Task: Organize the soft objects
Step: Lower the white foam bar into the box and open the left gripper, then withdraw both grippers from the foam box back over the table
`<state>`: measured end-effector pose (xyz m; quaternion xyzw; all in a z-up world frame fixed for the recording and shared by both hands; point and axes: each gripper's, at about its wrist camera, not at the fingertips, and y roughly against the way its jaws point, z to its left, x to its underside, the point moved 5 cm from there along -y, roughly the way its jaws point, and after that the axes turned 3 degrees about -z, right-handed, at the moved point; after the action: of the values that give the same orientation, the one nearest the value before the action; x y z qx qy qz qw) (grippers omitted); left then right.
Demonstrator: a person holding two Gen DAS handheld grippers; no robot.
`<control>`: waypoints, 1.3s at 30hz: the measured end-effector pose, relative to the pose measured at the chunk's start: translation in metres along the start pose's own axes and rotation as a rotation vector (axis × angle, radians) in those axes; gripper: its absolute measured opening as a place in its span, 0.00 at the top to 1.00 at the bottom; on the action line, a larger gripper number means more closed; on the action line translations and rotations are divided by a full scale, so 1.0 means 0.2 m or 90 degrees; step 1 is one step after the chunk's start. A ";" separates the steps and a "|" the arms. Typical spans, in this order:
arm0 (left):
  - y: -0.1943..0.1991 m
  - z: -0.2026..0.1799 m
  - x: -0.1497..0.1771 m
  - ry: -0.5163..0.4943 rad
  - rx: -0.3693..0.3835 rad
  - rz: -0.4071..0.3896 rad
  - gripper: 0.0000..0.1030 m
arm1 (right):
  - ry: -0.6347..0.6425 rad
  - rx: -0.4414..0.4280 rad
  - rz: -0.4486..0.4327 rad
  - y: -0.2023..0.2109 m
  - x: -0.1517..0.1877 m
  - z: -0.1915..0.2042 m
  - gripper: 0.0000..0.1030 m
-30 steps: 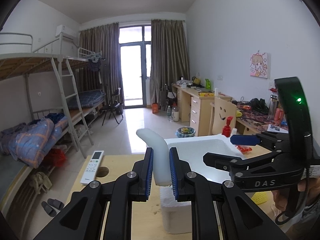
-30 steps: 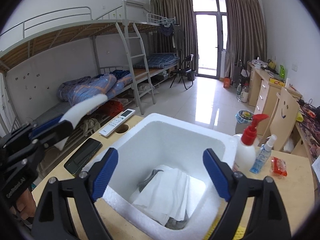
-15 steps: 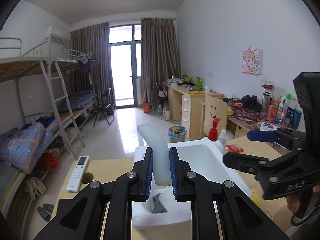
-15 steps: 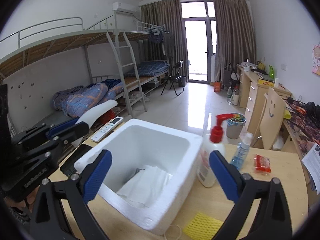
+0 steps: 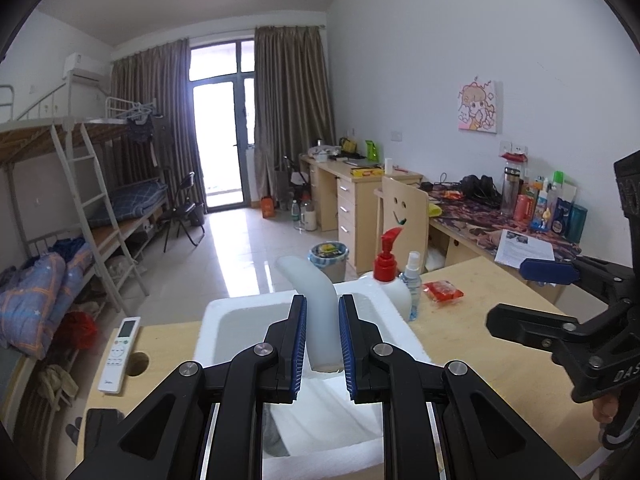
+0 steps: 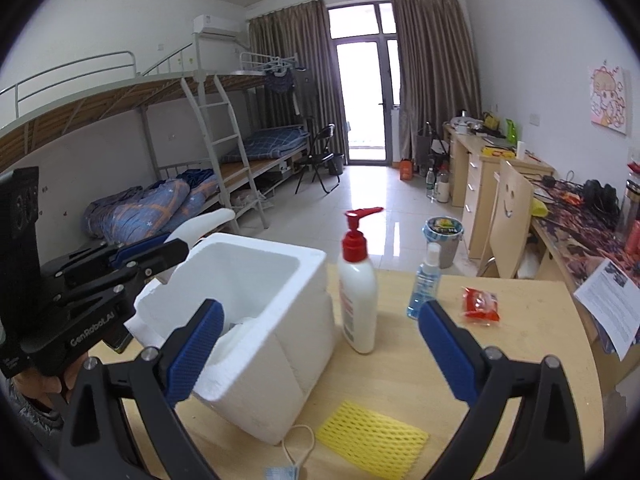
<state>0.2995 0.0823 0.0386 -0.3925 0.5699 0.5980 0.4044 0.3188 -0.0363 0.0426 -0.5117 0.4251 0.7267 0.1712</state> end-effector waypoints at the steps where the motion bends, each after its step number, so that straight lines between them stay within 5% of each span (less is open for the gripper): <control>1: -0.01 0.00 0.00 0.000 0.002 0.003 0.83 | -0.001 0.002 -0.001 0.01 0.01 -0.02 0.03; 14: -0.12 0.00 0.04 0.006 -0.001 0.035 0.80 | -0.031 0.016 -0.009 0.05 0.08 -0.12 0.03; 16: -0.13 0.00 0.04 0.011 -0.014 0.035 0.72 | -0.037 0.014 -0.005 0.05 0.10 -0.13 0.03; 19: -0.12 0.02 0.03 0.017 -0.031 0.029 0.36 | -0.035 0.013 -0.005 0.06 0.11 -0.13 0.03; 20: -0.10 0.03 0.03 0.017 -0.040 0.023 0.17 | -0.034 0.012 -0.006 0.06 0.11 -0.13 0.03; 23: -0.05 0.05 0.00 0.022 -0.064 -0.005 0.01 | -0.033 0.012 -0.014 0.09 0.11 -0.13 0.03; 39: 0.16 0.02 -0.04 0.020 -0.069 -0.037 0.01 | -0.017 0.018 -0.045 0.27 0.10 -0.04 0.03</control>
<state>0.2733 0.0851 0.0570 -0.4393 0.5312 0.6100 0.3908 0.2783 -0.0777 0.0473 -0.5145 0.4144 0.7209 0.2097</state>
